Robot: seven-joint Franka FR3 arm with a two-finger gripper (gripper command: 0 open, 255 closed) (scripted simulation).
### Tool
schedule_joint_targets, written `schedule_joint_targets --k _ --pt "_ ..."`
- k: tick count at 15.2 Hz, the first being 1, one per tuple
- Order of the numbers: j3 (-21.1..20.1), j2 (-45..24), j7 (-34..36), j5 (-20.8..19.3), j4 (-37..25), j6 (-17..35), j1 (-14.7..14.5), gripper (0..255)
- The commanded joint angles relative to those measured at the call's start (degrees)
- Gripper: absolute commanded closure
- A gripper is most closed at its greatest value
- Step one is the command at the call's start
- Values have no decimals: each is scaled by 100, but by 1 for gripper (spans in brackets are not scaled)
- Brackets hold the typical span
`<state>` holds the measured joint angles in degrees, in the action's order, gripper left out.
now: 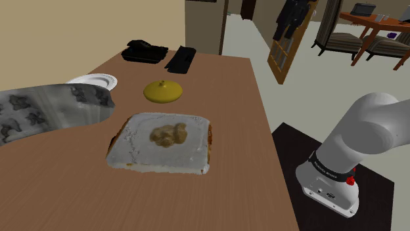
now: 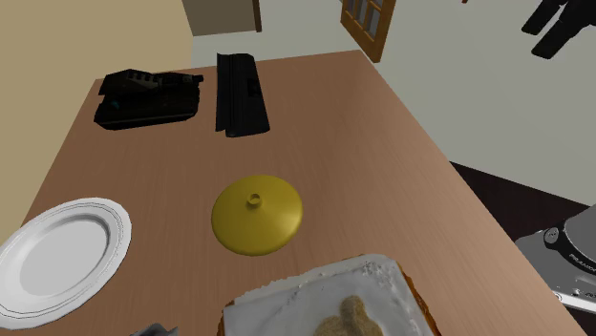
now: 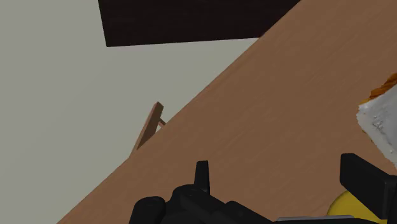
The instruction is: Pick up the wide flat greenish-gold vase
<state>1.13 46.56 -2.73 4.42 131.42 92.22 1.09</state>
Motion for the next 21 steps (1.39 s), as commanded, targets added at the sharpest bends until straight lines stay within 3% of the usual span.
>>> schedule_joint_targets --k 1,12,21 --pt "0 0 0 0 0 0 0 0" --pt "-1032 -1810 1074 308 -660 1111 -203 0" --pt "-1758 -3637 2048 14 -1858 1659 -294 0"
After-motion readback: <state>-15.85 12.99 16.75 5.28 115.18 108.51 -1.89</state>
